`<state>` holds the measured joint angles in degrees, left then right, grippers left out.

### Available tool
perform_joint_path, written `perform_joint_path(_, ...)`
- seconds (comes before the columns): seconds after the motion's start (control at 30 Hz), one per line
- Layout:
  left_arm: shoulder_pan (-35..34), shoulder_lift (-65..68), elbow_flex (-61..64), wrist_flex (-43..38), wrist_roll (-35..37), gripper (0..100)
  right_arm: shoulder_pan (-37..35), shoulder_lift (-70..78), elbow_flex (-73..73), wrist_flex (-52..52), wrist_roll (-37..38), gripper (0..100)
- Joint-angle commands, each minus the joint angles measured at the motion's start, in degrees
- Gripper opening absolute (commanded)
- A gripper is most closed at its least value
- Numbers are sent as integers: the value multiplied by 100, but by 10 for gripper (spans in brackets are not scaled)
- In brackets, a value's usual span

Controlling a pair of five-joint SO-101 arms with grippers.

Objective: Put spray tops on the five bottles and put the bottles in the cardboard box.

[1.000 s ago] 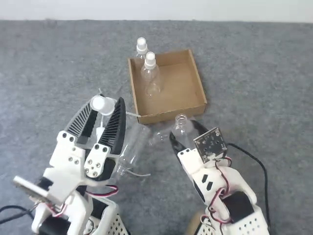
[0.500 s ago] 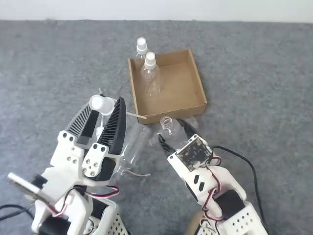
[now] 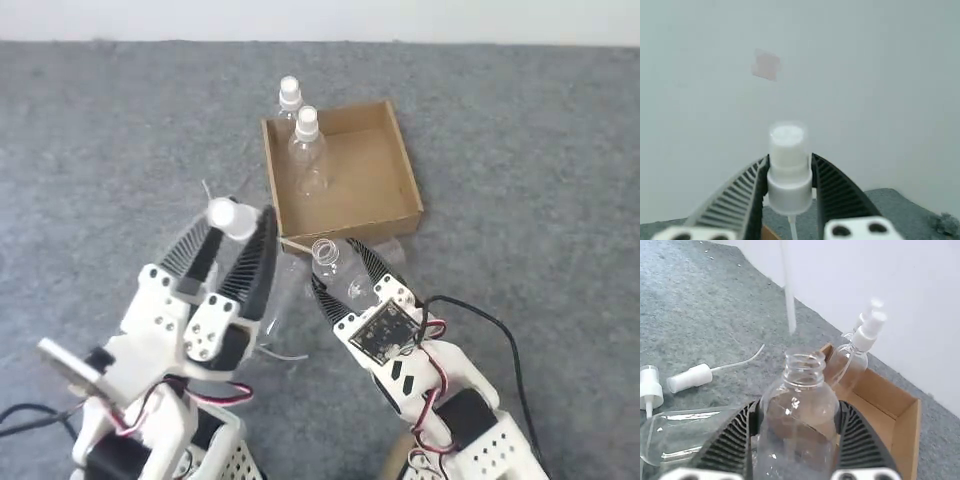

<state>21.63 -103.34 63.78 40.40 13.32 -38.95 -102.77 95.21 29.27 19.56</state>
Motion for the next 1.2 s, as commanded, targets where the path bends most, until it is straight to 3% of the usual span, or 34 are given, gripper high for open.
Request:
perform_joint_path(0.0, 202, -79, -22, -158, 26, 12, -40, -127, 114, -171, 105, 41)
perform_joint_path(0.73, 229, -79, 541, -316, -88, 12, -40, -127, 105, -180, 114, 41)
perform_joint_path(1.17, 185, -79, 127, -545, -97, 12, -40, -127, 114, -180, 105, 41)
